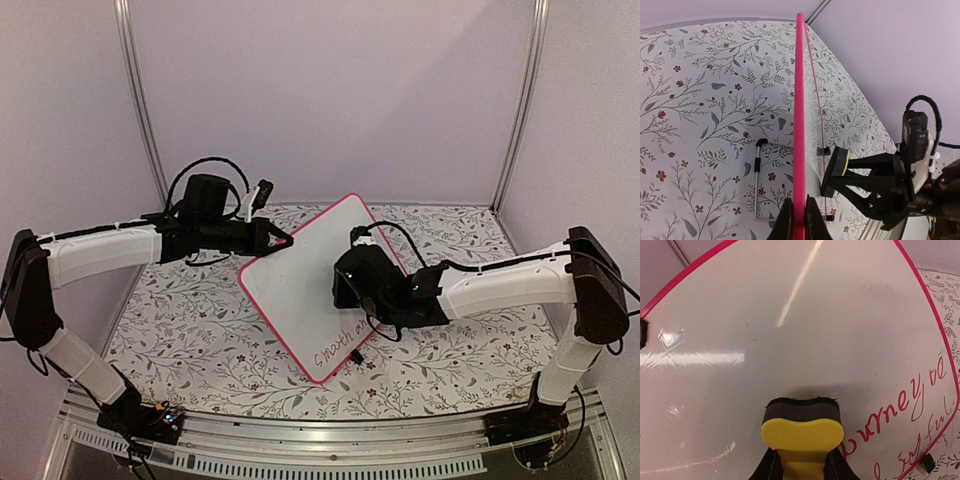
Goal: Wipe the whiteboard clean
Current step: Erase the whiteboard at the center of the board.
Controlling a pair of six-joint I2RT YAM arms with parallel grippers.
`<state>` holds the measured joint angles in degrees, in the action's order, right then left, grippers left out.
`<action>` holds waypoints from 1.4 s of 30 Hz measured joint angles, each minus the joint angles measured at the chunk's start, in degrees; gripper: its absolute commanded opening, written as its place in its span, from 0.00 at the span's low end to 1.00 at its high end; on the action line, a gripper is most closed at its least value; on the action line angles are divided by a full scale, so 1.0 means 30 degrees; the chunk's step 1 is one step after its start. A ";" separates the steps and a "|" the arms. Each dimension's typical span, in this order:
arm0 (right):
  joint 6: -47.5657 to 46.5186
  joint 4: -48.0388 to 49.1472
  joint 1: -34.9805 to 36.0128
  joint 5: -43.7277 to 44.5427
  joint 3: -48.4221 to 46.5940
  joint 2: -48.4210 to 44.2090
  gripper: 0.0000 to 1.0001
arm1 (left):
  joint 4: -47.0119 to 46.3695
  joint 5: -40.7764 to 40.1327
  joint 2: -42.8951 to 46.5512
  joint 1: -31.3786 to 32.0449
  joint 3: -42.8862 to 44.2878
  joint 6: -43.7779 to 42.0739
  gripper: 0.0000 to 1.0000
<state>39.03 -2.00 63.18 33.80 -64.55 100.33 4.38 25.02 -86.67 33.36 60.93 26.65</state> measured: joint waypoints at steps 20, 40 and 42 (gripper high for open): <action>-0.0029 0.0022 0.0000 0.0000 0.0000 0.0000 0.24 | -0.0007 0.0000 0.0000 -0.0022 0.0000 0.0000 0.00; -0.0284 -0.0962 -0.0073 -0.0015 -0.0838 0.0692 0.24 | 0.0109 0.0036 0.0299 -0.0379 -0.0117 0.0219 0.00; -0.0284 -0.1056 -0.0073 -0.0015 -0.0852 0.0692 0.24 | 0.0109 0.0029 0.0299 -0.0386 -0.0117 0.0219 0.00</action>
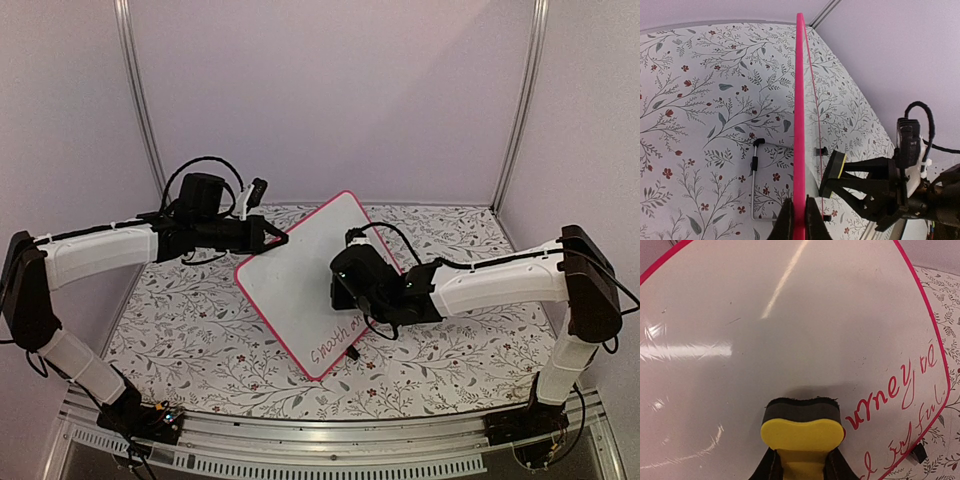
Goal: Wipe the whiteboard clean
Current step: Erase the whiteboard at the center of the board.
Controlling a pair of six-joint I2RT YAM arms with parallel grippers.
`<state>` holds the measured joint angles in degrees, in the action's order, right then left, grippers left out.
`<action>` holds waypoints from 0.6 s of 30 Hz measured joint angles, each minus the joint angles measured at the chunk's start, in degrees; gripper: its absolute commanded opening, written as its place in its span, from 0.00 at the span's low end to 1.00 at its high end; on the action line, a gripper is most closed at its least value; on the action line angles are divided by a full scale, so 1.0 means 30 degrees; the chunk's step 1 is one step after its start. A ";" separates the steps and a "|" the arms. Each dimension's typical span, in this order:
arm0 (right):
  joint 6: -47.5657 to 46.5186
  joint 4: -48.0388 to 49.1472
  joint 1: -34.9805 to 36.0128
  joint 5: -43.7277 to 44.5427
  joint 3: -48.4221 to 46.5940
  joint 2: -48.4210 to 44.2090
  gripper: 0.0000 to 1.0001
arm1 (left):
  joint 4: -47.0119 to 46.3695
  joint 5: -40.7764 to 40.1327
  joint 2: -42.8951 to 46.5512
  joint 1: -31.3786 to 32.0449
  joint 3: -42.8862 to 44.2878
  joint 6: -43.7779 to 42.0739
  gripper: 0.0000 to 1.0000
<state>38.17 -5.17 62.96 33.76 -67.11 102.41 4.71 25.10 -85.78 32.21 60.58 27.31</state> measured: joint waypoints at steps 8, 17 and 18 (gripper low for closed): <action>0.0058 -0.0423 0.0000 0.0000 -0.0117 0.0051 0.24 | 0.0000 -0.0029 0.0051 0.0000 -0.0036 0.0000 0.00; 0.0153 -0.0634 0.0000 0.0007 -0.0291 0.0233 0.24 | 0.0095 -0.0036 0.0240 -0.0007 -0.0117 0.0051 0.00; 0.0168 -0.0641 0.0000 0.0015 -0.0291 0.0233 0.24 | 0.0095 -0.0044 0.0240 -0.0007 -0.0117 0.0051 0.00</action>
<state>38.68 -7.09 62.96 33.80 -67.99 103.11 4.99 24.97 -85.06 32.18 60.23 27.46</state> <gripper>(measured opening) 0.240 0.034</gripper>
